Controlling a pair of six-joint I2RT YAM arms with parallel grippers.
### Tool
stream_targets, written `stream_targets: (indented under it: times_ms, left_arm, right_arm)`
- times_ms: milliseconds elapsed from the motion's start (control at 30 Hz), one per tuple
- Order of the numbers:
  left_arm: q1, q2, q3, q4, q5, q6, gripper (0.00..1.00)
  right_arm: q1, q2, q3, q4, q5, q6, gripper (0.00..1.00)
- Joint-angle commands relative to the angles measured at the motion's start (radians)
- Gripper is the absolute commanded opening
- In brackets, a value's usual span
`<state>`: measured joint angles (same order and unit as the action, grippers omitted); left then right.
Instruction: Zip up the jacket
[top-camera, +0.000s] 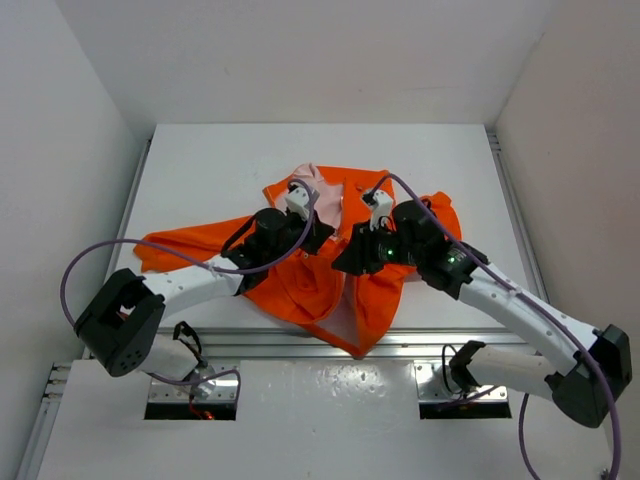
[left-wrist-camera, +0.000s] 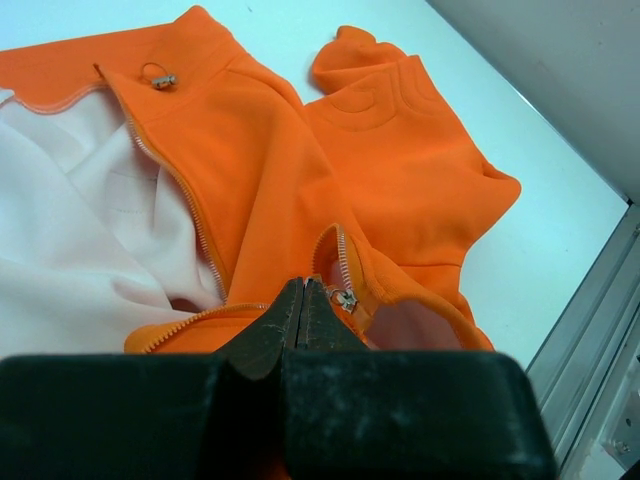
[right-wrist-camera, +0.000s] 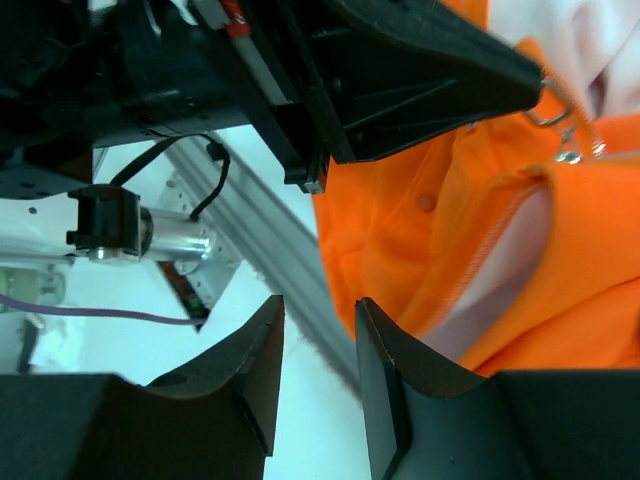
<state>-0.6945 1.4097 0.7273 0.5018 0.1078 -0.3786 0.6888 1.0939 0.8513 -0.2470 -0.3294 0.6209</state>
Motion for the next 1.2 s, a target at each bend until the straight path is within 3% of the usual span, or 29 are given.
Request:
stream_targets:
  times_ms: [0,67,167,433,600,867,1167]
  left_arm:
    - [-0.016,-0.037,0.031,0.012,-0.036,-0.011,0.0]
    - [-0.016,-0.037,0.031,0.012,-0.046,-0.011,0.0]
    - [-0.025,-0.037,0.04,0.003,-0.091,-0.011,0.0]
    - [-0.046,-0.046,0.07,-0.063,-0.151,-0.083,0.0]
    - [-0.057,-0.068,0.07,-0.092,-0.14,-0.123,0.0]
    - [-0.057,-0.095,0.061,-0.101,-0.013,-0.183,0.0]
    - [-0.057,-0.114,0.031,-0.06,0.086,-0.239,0.0]
  right_arm:
    - [0.034,0.023,0.049,-0.009,0.036,0.132,0.34]
    - [0.063,0.047,0.068,-0.035,0.095,0.148,0.35]
    - [0.092,0.061,0.077,-0.058,0.191,0.149,0.48]
    - [0.124,0.153,0.144,-0.213,0.532,0.181,0.46]
    - [0.12,0.195,0.157,-0.167,0.552,0.184,0.49]
    - [0.115,0.216,0.161,-0.156,0.535,0.194,0.52]
    - [0.091,0.228,0.134,-0.172,0.56,0.249,0.48]
